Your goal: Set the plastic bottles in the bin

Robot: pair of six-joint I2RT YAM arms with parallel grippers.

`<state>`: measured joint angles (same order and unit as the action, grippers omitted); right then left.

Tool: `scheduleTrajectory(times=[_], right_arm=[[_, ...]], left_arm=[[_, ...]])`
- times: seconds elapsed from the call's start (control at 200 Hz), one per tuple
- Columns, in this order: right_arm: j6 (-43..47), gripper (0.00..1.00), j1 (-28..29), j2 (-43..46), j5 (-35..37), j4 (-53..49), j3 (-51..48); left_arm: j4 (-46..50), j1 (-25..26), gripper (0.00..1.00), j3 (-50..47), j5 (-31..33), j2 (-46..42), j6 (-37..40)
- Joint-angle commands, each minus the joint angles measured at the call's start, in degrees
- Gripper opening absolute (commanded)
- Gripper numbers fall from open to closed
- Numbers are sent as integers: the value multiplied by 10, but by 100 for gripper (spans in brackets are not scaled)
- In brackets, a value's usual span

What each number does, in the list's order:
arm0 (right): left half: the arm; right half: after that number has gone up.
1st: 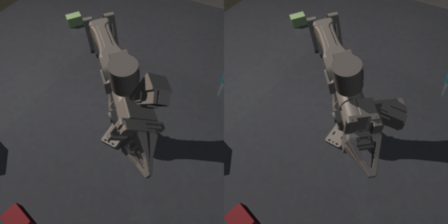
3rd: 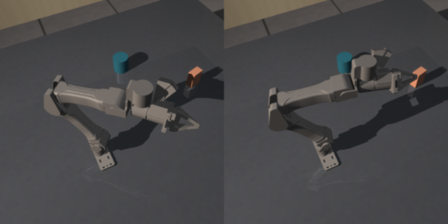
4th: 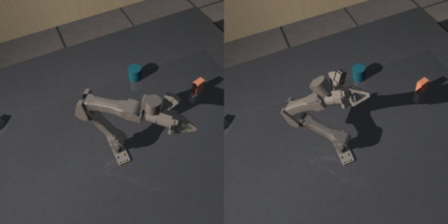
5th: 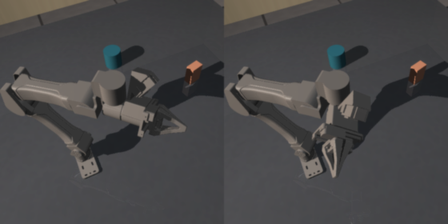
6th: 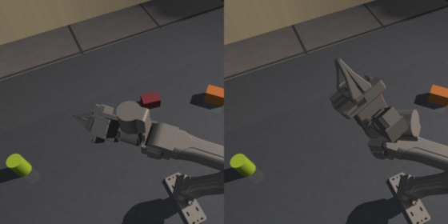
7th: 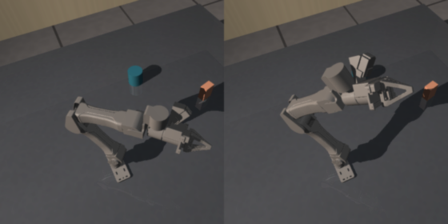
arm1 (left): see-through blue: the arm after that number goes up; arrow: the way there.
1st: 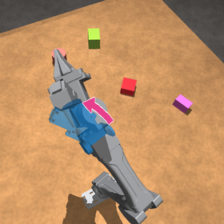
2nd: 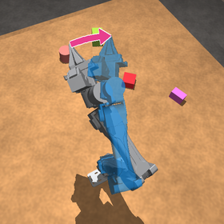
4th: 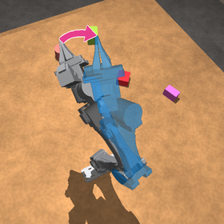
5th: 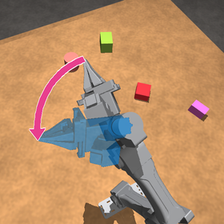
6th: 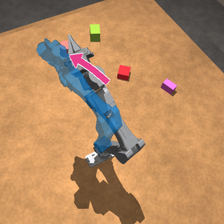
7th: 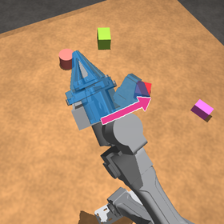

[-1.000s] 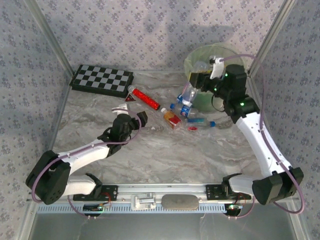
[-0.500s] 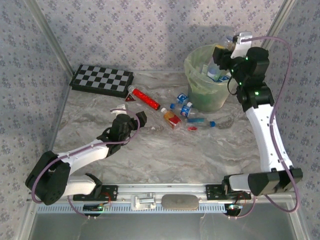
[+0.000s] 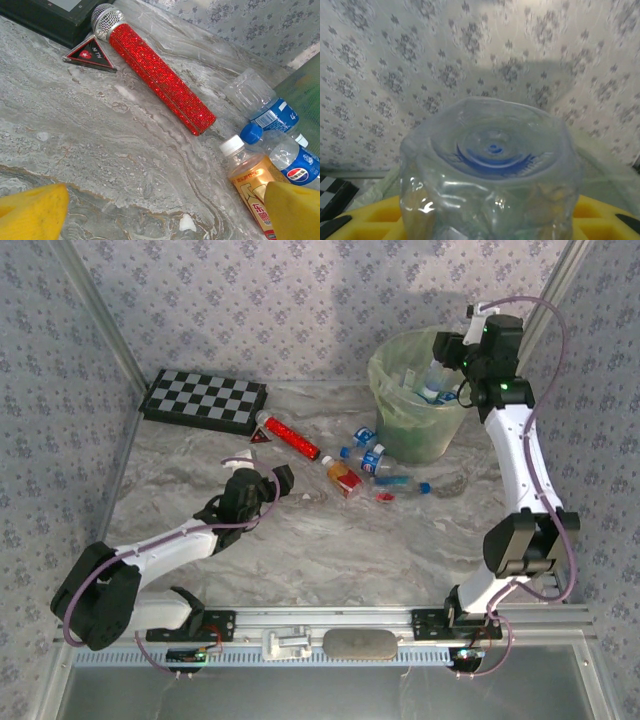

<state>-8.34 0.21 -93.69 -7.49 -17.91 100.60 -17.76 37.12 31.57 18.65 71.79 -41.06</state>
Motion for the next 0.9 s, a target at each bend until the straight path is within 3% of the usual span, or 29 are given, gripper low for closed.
scheduleTrajectory(times=[0.0,0.335,0.6,0.895], right_arm=[[-49,51,-10,-18,-63,-22,21],[-70,60,-11,-60,-100,-53,32],[-58,77,-14,-40,-67,-56,33],[-28,89,-13,16,1,-57,24]], left_arm=[[6,-1,100,7,-6,-3,2],[7,-1,100,13,-12,8,-3],[7,-2,100,15,-11,10,-6],[9,-1,100,12,-8,6,-7]])
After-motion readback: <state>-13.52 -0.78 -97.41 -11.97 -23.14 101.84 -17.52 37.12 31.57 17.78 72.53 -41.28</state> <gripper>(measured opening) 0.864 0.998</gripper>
